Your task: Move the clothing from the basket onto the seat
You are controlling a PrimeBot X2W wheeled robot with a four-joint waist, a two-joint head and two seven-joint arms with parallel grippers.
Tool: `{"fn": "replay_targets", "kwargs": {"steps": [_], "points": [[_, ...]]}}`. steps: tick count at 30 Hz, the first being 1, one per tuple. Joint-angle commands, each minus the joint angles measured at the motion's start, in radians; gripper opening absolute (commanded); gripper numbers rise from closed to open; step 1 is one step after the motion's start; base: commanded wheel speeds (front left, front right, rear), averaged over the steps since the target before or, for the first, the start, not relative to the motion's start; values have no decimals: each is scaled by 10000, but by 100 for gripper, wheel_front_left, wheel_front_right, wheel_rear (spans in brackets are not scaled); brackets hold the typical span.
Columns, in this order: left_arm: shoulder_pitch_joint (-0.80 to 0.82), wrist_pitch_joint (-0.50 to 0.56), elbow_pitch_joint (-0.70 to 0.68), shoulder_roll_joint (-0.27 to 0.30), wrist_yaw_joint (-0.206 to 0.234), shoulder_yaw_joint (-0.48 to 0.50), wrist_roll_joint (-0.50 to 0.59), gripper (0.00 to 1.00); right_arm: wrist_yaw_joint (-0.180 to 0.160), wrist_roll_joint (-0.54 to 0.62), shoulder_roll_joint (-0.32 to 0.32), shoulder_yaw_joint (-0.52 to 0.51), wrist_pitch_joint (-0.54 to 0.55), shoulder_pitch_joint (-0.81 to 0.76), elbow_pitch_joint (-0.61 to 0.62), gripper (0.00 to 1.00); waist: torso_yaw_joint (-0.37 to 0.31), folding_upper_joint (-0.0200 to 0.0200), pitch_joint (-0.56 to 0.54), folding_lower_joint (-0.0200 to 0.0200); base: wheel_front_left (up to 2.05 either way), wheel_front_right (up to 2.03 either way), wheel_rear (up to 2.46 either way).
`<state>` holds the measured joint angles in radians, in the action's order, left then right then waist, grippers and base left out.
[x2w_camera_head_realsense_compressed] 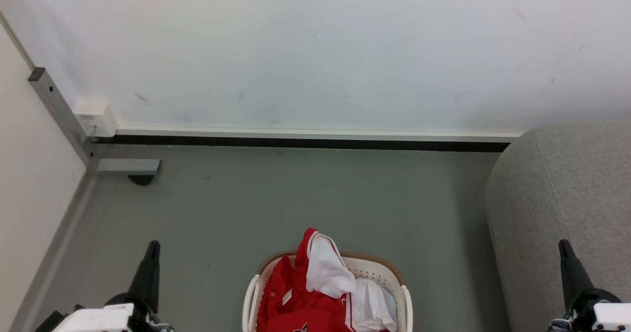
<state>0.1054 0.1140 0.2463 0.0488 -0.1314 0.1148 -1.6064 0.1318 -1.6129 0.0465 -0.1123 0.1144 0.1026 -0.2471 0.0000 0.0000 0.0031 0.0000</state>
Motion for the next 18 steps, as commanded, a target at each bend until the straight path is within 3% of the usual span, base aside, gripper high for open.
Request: {"fn": "replay_targets", "kwargs": {"steps": [1, 6, 7, 18], "points": [[81, 31, -33, 25, -15, 11, -126, 0, -23, -3, 77, -33, 24, 136, 52, 0, 0, 0, 0, 0, 0, 0, 0], [81, 31, -33, 25, -15, 11, -125, 0, -23, -3, 77, -33, 23, 136, 52, 0, 0, 0, 0, 0, 0, 0, 0], [0, -2, 0, 0, 0, -1, -1, 100, 0, 1, 0, 1, -1, 0, 0, 100, 0, 0, 0, 0, 0, 0, 0], [-124, -452, 152, -41, 2, -381, 227, 100, -1, 397, 11, 222, -385, -198, -122, 100, 13, 0, 0, 0, 0, 0, 0]]}}
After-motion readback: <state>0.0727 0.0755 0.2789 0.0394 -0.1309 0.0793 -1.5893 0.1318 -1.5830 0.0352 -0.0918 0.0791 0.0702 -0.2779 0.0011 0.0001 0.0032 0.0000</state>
